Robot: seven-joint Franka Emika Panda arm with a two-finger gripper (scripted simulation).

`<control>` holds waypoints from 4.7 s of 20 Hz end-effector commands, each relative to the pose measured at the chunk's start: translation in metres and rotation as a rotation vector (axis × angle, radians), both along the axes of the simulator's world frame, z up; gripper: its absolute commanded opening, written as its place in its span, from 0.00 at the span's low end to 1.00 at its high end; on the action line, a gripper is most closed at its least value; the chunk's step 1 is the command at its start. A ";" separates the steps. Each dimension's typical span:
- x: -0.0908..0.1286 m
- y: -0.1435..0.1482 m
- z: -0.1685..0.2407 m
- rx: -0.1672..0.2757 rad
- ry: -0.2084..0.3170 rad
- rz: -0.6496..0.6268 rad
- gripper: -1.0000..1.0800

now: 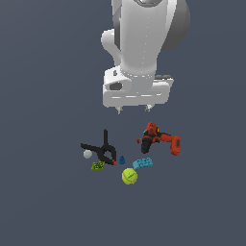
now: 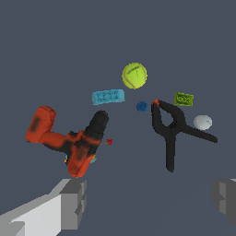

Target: Pick up a designated object from a clutter of objects.

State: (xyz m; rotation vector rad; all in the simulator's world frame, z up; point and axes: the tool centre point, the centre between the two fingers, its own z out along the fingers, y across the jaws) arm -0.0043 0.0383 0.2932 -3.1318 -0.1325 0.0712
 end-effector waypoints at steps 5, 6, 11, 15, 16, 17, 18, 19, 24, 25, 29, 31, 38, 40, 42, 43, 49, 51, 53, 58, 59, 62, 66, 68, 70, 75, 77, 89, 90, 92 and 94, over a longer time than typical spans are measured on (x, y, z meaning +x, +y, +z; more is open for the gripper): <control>-0.003 0.008 -0.005 -0.007 0.015 0.024 0.96; -0.005 0.013 -0.008 -0.011 0.023 0.036 0.96; -0.011 0.025 -0.012 -0.022 0.042 0.070 0.96; -0.008 0.021 -0.014 -0.019 0.039 0.061 0.96; -0.007 0.019 -0.016 -0.017 0.038 0.057 0.96; -0.005 0.017 -0.018 -0.016 0.038 0.053 0.96; -0.004 0.014 -0.021 -0.014 0.037 0.048 0.96; -0.001 0.011 -0.024 -0.012 0.036 0.042 0.96; 0.014 -0.015 -0.049 0.001 0.026 -0.005 0.96; 0.018 -0.022 -0.055 0.004 0.023 -0.017 0.96; 0.032 -0.057 -0.087 0.014 0.010 -0.078 0.96; 0.039 -0.080 -0.107 0.016 0.002 -0.114 0.96; 0.047 -0.157 -0.172 0.009 -0.026 -0.231 0.96; 0.046 -0.173 -0.186 0.005 -0.031 -0.256 0.96; 0.045 -0.187 -0.198 0.000 -0.036 -0.275 0.96; 0.044 -0.193 -0.203 -0.002 -0.038 -0.284 0.96; 0.041 -0.214 -0.220 -0.011 -0.044 -0.313 0.96; 0.040 -0.215 -0.221 -0.011 -0.045 -0.315 0.96; 0.040 -0.214 -0.220 -0.011 -0.043 -0.314 0.96; 0.040 -0.214 -0.232 -0.011 -0.043 -0.314 0.96; 0.040 -0.214 -0.237 -0.011 -0.043 -0.314 0.96; 0.039 -0.215 -0.253 -0.011 -0.044 -0.315 0.96; 0.039 -0.215 -0.267 -0.011 -0.044 -0.315 0.96; 0.040 -0.215 -0.271 -0.011 -0.044 -0.315 0.96; 0.040 -0.215 -0.272 -0.011 -0.044 -0.315 0.96; 0.040 -0.215 -0.272 -0.011 -0.044 -0.315 0.00; 0.040 -0.215 -0.272 -0.011 -0.044 -0.315 0.00; 0.051 -0.198 -0.244 -0.013 -0.066 -0.315 0.00; 0.051 -0.192 -0.240 -0.013 -0.066 -0.315 0.00; 0.053 -0.180 -0.230 -0.013 -0.065 -0.315 0.00; 0.055 -0.165 -0.218 -0.013 -0.064 -0.315 0.00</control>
